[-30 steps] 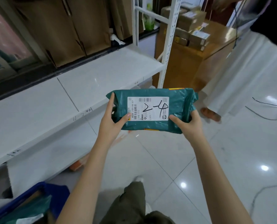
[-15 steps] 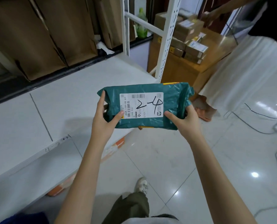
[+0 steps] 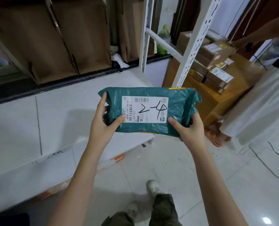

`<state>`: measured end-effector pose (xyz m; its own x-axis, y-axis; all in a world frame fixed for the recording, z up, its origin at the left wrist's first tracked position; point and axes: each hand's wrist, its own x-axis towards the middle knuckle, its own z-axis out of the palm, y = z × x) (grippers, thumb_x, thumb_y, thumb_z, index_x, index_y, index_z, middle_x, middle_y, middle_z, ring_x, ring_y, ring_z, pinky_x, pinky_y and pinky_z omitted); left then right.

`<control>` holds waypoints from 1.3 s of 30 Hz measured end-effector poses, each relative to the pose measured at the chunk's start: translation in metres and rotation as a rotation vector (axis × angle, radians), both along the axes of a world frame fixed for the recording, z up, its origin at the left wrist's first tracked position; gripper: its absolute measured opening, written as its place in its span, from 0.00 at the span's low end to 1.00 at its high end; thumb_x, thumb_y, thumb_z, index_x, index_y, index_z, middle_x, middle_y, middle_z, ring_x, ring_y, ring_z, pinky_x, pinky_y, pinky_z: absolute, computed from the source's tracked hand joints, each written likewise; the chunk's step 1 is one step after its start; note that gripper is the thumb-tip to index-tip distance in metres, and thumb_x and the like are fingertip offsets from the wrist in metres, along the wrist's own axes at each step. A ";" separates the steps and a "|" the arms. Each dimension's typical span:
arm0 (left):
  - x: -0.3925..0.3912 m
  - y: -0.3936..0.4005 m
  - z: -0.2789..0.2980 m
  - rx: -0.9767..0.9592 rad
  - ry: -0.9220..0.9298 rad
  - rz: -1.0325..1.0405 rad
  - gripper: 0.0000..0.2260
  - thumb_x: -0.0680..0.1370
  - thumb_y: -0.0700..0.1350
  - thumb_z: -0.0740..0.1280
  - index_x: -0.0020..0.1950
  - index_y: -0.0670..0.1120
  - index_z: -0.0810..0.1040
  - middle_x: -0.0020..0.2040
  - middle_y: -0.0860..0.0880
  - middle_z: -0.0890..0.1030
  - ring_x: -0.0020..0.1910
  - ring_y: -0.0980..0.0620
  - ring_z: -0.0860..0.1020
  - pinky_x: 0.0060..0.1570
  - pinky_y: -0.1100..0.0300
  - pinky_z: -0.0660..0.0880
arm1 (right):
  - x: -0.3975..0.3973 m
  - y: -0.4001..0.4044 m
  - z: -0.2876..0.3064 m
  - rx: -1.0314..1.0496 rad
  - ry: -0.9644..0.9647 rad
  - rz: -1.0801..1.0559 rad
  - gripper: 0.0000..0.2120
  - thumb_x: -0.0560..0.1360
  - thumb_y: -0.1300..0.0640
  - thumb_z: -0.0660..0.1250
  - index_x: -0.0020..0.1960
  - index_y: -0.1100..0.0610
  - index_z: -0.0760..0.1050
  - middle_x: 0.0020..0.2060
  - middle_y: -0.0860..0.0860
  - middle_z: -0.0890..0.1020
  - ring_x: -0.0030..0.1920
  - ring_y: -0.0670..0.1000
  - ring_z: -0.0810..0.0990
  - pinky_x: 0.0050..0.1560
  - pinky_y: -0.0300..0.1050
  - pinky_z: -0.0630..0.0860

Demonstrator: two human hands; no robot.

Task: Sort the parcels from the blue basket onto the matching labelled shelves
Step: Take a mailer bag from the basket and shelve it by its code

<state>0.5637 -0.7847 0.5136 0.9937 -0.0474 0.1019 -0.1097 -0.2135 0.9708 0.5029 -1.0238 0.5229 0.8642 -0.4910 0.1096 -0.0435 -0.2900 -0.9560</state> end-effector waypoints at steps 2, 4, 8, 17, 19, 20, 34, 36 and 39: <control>0.006 -0.008 0.007 -0.004 -0.012 0.062 0.35 0.74 0.40 0.72 0.74 0.59 0.60 0.56 0.55 0.79 0.55 0.62 0.77 0.48 0.72 0.75 | 0.022 -0.010 0.005 0.001 -0.023 0.070 0.22 0.69 0.58 0.75 0.57 0.51 0.70 0.49 0.38 0.77 0.49 0.37 0.77 0.42 0.25 0.74; 0.012 -0.016 0.015 -0.003 -0.034 0.131 0.32 0.74 0.40 0.72 0.74 0.55 0.64 0.60 0.56 0.78 0.57 0.64 0.76 0.53 0.70 0.75 | 0.043 -0.021 0.011 0.008 -0.035 0.152 0.22 0.69 0.57 0.75 0.59 0.52 0.69 0.50 0.40 0.77 0.49 0.38 0.77 0.43 0.26 0.75; 0.020 -0.041 0.049 0.043 -0.114 0.284 0.29 0.74 0.43 0.71 0.73 0.54 0.66 0.61 0.64 0.76 0.59 0.69 0.74 0.55 0.71 0.74 | 0.082 -0.046 0.046 -0.024 -0.106 0.277 0.20 0.69 0.56 0.75 0.56 0.52 0.69 0.47 0.38 0.76 0.46 0.36 0.76 0.39 0.28 0.74; 0.021 -0.079 0.126 0.175 -0.294 0.537 0.28 0.74 0.47 0.70 0.73 0.52 0.66 0.62 0.60 0.76 0.58 0.61 0.75 0.50 0.81 0.69 | 0.117 -0.080 0.130 -0.077 -0.292 0.476 0.17 0.68 0.54 0.75 0.46 0.47 0.67 0.44 0.43 0.76 0.45 0.40 0.77 0.37 0.32 0.74; 0.013 -0.081 0.147 0.190 -0.357 0.581 0.27 0.74 0.46 0.70 0.72 0.52 0.67 0.61 0.59 0.76 0.57 0.63 0.75 0.47 0.82 0.67 | 0.117 -0.083 0.151 -0.030 -0.359 0.503 0.18 0.67 0.56 0.75 0.47 0.45 0.68 0.45 0.41 0.77 0.45 0.37 0.78 0.37 0.28 0.74; 0.009 -0.083 0.158 0.189 -0.397 0.591 0.26 0.74 0.45 0.70 0.70 0.53 0.68 0.60 0.61 0.77 0.55 0.66 0.75 0.46 0.82 0.67 | 0.116 -0.084 0.161 -0.014 -0.386 0.513 0.18 0.66 0.56 0.76 0.47 0.44 0.69 0.46 0.39 0.78 0.46 0.36 0.79 0.38 0.26 0.74; 0.015 -0.069 0.363 0.190 -0.901 0.509 0.27 0.70 0.55 0.66 0.70 0.61 0.68 0.57 0.71 0.76 0.57 0.71 0.75 0.53 0.74 0.73 | 0.137 -0.073 0.351 -0.043 -0.809 0.532 0.19 0.67 0.51 0.74 0.55 0.46 0.73 0.45 0.35 0.82 0.45 0.34 0.80 0.40 0.30 0.78; 0.016 -0.069 0.392 0.218 -0.981 0.500 0.25 0.72 0.54 0.66 0.69 0.60 0.69 0.56 0.72 0.76 0.56 0.71 0.75 0.51 0.75 0.73 | 0.138 -0.072 0.380 -0.065 -0.867 0.506 0.15 0.67 0.52 0.74 0.50 0.46 0.73 0.39 0.33 0.81 0.41 0.31 0.79 0.34 0.25 0.74; 0.018 -0.067 0.433 0.235 -1.071 0.508 0.22 0.74 0.50 0.67 0.67 0.61 0.69 0.54 0.74 0.76 0.55 0.73 0.74 0.47 0.80 0.70 | 0.140 -0.069 0.417 -0.091 -0.954 0.478 0.12 0.68 0.53 0.74 0.44 0.46 0.71 0.35 0.30 0.79 0.38 0.30 0.77 0.30 0.23 0.71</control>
